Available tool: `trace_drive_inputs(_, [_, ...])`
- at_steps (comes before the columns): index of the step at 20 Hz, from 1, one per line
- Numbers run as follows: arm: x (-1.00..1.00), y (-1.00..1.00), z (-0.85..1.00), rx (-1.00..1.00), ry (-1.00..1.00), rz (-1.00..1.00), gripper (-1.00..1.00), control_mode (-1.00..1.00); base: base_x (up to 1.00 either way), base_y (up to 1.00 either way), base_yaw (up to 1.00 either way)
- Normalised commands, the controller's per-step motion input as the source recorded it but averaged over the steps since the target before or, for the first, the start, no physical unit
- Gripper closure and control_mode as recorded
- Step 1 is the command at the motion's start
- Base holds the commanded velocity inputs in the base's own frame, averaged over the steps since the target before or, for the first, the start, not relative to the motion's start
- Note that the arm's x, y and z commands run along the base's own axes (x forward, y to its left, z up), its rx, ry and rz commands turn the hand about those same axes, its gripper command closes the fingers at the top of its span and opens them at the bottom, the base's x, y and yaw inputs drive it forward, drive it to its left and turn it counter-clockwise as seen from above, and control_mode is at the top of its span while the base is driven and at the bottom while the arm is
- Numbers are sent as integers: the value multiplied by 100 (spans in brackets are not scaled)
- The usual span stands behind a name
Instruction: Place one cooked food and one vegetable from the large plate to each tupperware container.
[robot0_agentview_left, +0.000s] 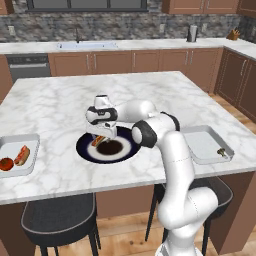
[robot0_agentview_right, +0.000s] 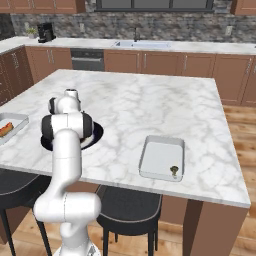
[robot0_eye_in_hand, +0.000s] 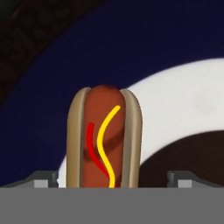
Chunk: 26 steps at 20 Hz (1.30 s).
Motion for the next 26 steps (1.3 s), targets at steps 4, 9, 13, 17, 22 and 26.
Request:
trace_drive_inputs(4, [0,0,-3,0,0,0,-100,-100,0,0,0])
trace_drive_inputs(9, [0,0,0,0,0,0,100,-100,0,0,0])
trace_drive_inputs(13, [0,0,0,0,0,0,100,-100,0,0,0])
trace_drive_inputs(17, [-21,-32,0,0,0,-1,100,-100,0,0,0])
trace_drive_inputs(22, [-20,-91,33,0,0,0,100,-100,0,0,0])
trace_drive_inputs(26, [-67,-95,58,0,0,17,100,-100,0,0,0])
